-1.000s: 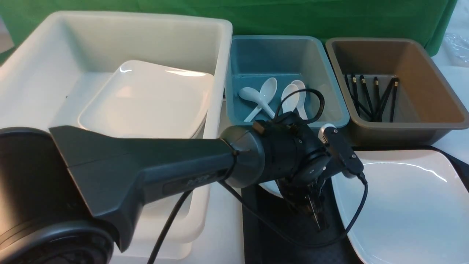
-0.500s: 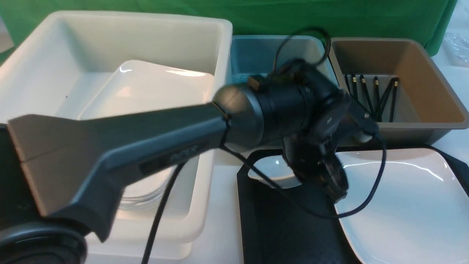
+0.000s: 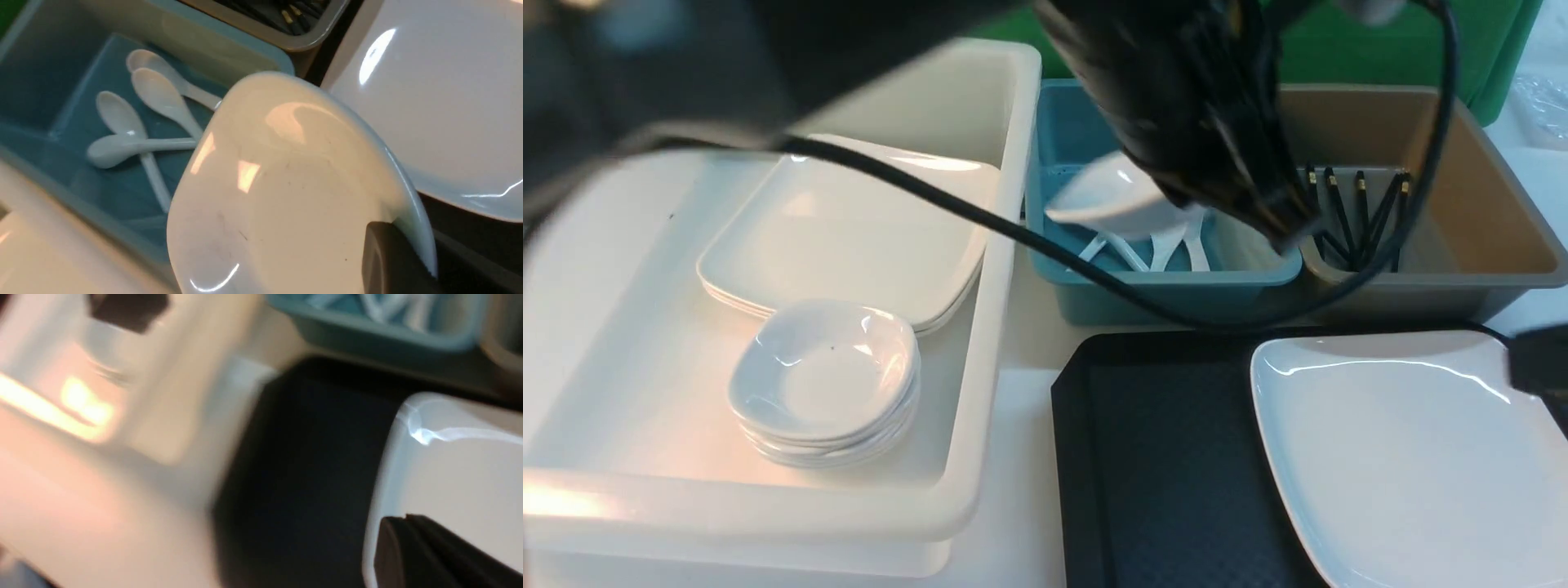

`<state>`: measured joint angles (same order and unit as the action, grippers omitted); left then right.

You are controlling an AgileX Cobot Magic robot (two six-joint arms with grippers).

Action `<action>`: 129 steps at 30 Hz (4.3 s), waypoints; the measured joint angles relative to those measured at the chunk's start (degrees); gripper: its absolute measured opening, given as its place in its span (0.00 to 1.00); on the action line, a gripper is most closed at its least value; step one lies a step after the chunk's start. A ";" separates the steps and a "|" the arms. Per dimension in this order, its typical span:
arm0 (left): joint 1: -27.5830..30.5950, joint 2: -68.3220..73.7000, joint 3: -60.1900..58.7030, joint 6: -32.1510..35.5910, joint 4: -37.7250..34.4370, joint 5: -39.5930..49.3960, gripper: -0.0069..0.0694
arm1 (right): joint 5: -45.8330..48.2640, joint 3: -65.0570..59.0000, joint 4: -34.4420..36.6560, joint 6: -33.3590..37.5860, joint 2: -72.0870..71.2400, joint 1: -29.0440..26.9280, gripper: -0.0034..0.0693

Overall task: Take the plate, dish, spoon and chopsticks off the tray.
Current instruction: Use the left arm to put the small plate into the large storage box on the left, then use the left arm to grab a plate from the dinner plate

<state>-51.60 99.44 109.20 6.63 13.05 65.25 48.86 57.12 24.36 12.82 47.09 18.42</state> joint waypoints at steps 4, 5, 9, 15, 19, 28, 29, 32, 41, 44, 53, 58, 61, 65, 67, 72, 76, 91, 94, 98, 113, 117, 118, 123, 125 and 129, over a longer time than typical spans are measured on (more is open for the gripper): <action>2.63 -4.26 0.00 -1.23 3.75 4.25 0.14 | 0.01 3.44 15.76 11.41 5.28 0.00 0.08; 5.82 -6.41 -0.59 -2.08 2.81 4.42 0.14 | 0.79 5.76 20.24 15.20 8.70 0.07 0.08; 14.48 -10.63 -5.66 -2.50 -1.50 4.52 0.14 | 1.52 10.74 21.91 17.76 15.66 2.88 0.08; 27.03 -13.13 -19.75 -2.35 -5.22 1.20 0.14 | -0.11 15.81 16.99 17.87 24.85 13.20 0.08; 28.72 -12.76 -29.55 -2.35 -5.96 -6.15 0.14 | -0.73 16.08 15.68 17.19 28.20 16.22 0.08; 28.72 -12.35 -43.09 -1.96 -5.79 -18.55 0.16 | -3.19 16.26 14.05 15.59 29.41 16.62 0.08; 28.72 -12.35 -43.40 -1.91 -5.79 -18.74 0.17 | -3.26 16.26 14.03 15.42 29.41 16.62 0.08; 28.72 -12.35 -43.70 -1.84 -5.97 -19.88 0.31 | -3.26 16.26 13.70 14.87 29.41 16.62 0.08; 28.72 -12.76 -40.91 -1.70 -12.26 -21.20 0.77 | -3.23 16.26 -3.09 1.74 26.15 16.62 0.08; 28.72 -12.95 -37.09 -1.70 -17.46 -18.47 0.82 | -2.13 16.26 -12.00 -3.22 22.23 16.62 0.08; 18.78 -9.40 -20.55 -4.73 -28.96 -11.66 0.28 | 15.60 16.13 -43.03 -19.22 9.04 16.62 0.08; 11.48 -0.42 -8.61 -7.80 -29.68 -7.40 0.11 | 18.01 12.98 -50.25 -23.95 3.05 16.62 0.08; 8.89 5.15 -3.52 -8.09 -29.58 -6.94 0.11 | 18.01 9.75 -50.64 -27.32 -0.51 16.62 0.08; 6.14 12.66 1.11 -7.98 -28.55 -6.93 0.14 | 18.07 4.39 -50.28 -31.24 -4.41 16.62 0.08; 5.39 16.63 2.34 -7.98 -28.03 -6.74 0.21 | 18.11 0.98 -48.10 -32.48 -5.76 16.62 0.08; 5.23 23.74 2.73 -8.30 -27.56 -7.62 0.44 | 18.06 -5.88 -39.36 -33.24 -6.48 16.62 0.08; 5.23 28.16 2.73 -8.35 -27.25 -11.62 0.69 | 17.93 -10.12 -32.59 -33.18 -6.48 16.62 0.08; 6.64 34.05 3.01 -9.60 -26.78 -27.03 0.83 | 16.36 -11.17 -28.85 -31.61 -6.58 16.62 0.08; 6.64 35.10 3.01 -9.60 -27.48 -27.77 0.83 | 15.04 -11.17 -28.85 -31.15 -6.58 16.62 0.08; 6.64 36.49 3.01 -9.60 -27.94 -28.18 0.83 | 14.07 -11.17 -28.85 -30.23 -6.58 16.62 0.08; 6.64 38.40 3.08 -8.72 -30.77 -32.74 0.59 | 12.50 -11.17 -28.85 -28.64 -6.58 16.62 0.08; 6.97 38.38 3.14 -9.28 -32.29 -32.31 0.34 | 12.30 -11.17 -28.85 -28.42 -6.58 16.62 0.08; 6.97 38.32 3.14 -9.40 -32.53 -32.23 0.34 | 12.30 -11.17 -28.90 -28.42 -6.58 16.62 0.08; 6.96 36.20 3.19 -9.56 -32.50 -28.89 0.31 | 12.30 -11.17 -29.36 -28.36 -6.58 16.62 0.08; 6.96 34.66 3.19 -9.56 -31.88 -27.31 0.28 | 12.24 -11.17 -30.23 -28.32 -6.58 16.62 0.08; 6.96 29.53 3.19 -7.81 -30.01 -23.32 0.21 | 12.10 -10.51 -31.40 -28.37 -6.58 16.62 0.08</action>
<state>-44.64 128.97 112.40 -1.19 -16.96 41.94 60.97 46.61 -7.04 -15.55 40.51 35.04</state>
